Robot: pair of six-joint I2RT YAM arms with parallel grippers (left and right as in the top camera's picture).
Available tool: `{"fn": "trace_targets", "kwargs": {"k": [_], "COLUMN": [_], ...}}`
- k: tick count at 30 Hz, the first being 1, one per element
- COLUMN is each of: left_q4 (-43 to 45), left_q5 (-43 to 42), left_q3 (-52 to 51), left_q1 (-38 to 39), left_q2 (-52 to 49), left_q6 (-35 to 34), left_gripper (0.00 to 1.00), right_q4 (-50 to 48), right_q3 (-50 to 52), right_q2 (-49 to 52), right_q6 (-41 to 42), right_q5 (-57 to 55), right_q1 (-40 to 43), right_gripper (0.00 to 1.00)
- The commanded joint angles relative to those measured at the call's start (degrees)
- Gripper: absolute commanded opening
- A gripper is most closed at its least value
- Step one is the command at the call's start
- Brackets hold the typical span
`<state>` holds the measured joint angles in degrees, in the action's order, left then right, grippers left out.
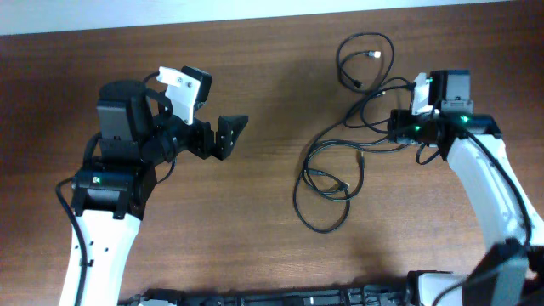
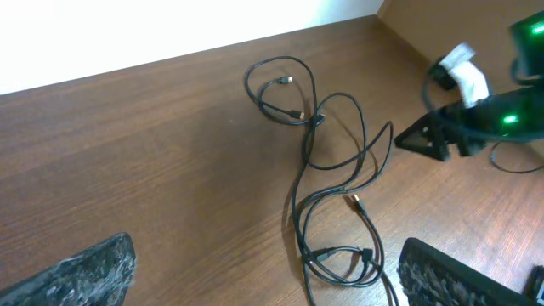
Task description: Untangle cables
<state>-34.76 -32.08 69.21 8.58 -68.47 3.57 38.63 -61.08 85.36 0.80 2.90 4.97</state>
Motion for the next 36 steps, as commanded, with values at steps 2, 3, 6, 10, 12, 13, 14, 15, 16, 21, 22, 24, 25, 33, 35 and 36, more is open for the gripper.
{"fn": "trace_targets", "kwargs": {"k": [2, 3, 6, 10, 12, 13, 14, 15, 16, 21, 22, 24, 25, 33, 35, 36], "left_q4": [-0.1, -0.1, -0.1, -0.1, -0.1, -0.1, -0.1, -0.1, -0.1, -0.1, -0.1, -0.1, -0.1, -0.1, -0.1, -0.1], "left_q5": [0.4, 0.4, 0.4, 0.4, 0.4, 0.4, 0.4, 0.4, 0.4, 0.4, 0.4, 0.4, 0.4, 0.4, 0.4, 0.4], "left_q3": [0.2, 0.2, 0.2, 0.2, 0.2, 0.2, 0.2, 0.2, 0.2, 0.2, 0.2, 0.2, 0.2, 0.2, 0.2, 0.2], "left_q1": [-0.1, -0.1, -0.1, -0.1, -0.1, -0.1, -0.1, -0.1, -0.1, -0.1, -0.1, -0.1, -0.1, -0.1, -0.1, -0.1], "left_q2": [0.3, 0.3, 0.3, 0.3, 0.3, 0.3, 0.3, 0.3, 0.3, 0.3, 0.3, 0.3, 0.3, 0.3, 0.3, 0.3], "left_q6": [-0.5, -0.5, -0.5, -0.5, -0.5, -0.5, -0.5, -0.5, -0.5, -0.5, -0.5, -0.5, -0.5, -0.5, -0.5, -0.5], "left_gripper": [0.99, 0.99, 0.99, 0.99, 0.99, 0.99, 0.99, 0.99, 0.99, 0.99, 0.99, 0.99, 0.99, 0.99, 0.99, 0.99], "right_q4": [-0.3, -0.4, -2.4, -6.3, -8.3, -9.2, -10.1, -10.7, -11.2, -14.8, -15.6, -16.2, -16.2, -15.3, -15.3, -15.4], "right_q3": [-1.0, -1.0, -1.0, -1.0, -1.0, -1.0, -1.0, -1.0, -1.0, -1.0, -1.0, -1.0, -1.0, -1.0, -1.0, -1.0], "right_q2": [5.2, 6.1, 8.7, 11.3, 12.7, 13.3, 13.9, 14.5, 15.1, 18.5, 19.2, 20.2, 20.3, 19.8, 18.6, 17.9], "right_q6": [-2.5, -2.5, -2.5, -2.5, -2.5, -2.5, -2.5, -2.5, -2.5, -2.5, -2.5, -2.5, -2.5, -2.5, -2.5, -2.5], "right_q5": [-5.9, -6.7, -7.5, -7.5, -6.6, -5.4, -4.0, -3.1, -2.3, 2.4, 4.0, 6.2, 7.0, 13.7, 18.5, 21.7], "right_q1": [0.8, 1.2, 3.6, 6.9, 8.2, 8.7, 9.0, 9.0, 9.0, 8.9, 8.9, 8.9, 8.9, 8.9, 8.9, 8.9], "right_gripper": [0.69, 0.7, 0.7, 0.7, 0.7, 0.7, 0.7, 0.7, 0.7, 0.59, 0.4, 0.04, 0.04, 0.04, 0.04, 0.04]}}
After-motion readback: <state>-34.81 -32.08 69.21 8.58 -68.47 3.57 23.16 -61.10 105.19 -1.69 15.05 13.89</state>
